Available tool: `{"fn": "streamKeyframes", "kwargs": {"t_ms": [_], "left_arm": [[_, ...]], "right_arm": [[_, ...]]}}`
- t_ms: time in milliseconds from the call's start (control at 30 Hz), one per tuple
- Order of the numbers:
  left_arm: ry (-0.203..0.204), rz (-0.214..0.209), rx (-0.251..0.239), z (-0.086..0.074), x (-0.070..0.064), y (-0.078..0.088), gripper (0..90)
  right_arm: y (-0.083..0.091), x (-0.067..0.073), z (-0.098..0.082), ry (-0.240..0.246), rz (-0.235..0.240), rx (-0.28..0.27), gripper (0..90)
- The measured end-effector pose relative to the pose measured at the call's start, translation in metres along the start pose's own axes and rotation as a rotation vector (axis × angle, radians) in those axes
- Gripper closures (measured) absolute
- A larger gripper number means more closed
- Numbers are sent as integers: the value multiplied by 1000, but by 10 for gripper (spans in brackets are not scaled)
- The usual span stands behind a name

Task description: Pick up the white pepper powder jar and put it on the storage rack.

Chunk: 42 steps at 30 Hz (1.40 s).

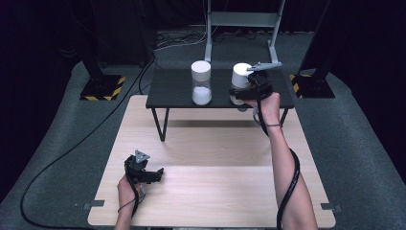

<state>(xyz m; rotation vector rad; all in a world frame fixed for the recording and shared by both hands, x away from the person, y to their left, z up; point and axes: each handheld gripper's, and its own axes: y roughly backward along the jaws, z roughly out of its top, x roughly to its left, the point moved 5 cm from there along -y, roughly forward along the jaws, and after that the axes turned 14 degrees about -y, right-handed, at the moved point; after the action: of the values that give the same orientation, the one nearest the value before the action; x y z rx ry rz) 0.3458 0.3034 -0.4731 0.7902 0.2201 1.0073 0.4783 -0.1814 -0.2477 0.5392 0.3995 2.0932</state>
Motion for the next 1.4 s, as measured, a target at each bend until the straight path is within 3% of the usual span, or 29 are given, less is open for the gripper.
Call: {"fn": "streamKeyframes", "kwargs": {"t_ms": [133, 200, 300, 500, 667, 767, 933, 1033, 1100, 1167, 1300, 1400], "left_arm": [[0, -1, 0, 0, 0, 0, 11], [-2, -2, 2, 0, 1, 0, 11], [0, -3, 2, 0, 1, 0, 11], [0, -4, 3, 0, 1, 0, 11], [1, -6, 3, 0, 1, 0, 11], [1, -5, 3, 0, 1, 0, 10], [1, -5, 4, 0, 1, 0, 10], [1, -5, 4, 0, 1, 0, 10], [1, -6, 4, 0, 2, 0, 10], [1, -6, 4, 0, 2, 0, 9], [1, -6, 4, 0, 2, 0, 9], [0, -6, 4, 0, 2, 0, 10]], "right_arm": [[1, -4, 1, -28, 32, 6, 196], [5, -1, -1, -23, 19, 2, 80], [10, 3, 2, -6, 6, 58, 2], [29, 5, -7, 11, 9, 125, 0], [47, 8, -29, 51, 5, 155, 0], [56, 7, -51, 63, 8, 175, 0], [62, -1, -89, 30, 12, 214, 0], [65, -7, -122, 12, 17, 210, 0], [65, -8, -150, 3, -13, 197, 0], [60, -4, -183, 18, -82, 216, 0], [59, -17, -237, -40, -82, 188, 0], [58, -25, -260, -33, -127, 201, 0]]}}
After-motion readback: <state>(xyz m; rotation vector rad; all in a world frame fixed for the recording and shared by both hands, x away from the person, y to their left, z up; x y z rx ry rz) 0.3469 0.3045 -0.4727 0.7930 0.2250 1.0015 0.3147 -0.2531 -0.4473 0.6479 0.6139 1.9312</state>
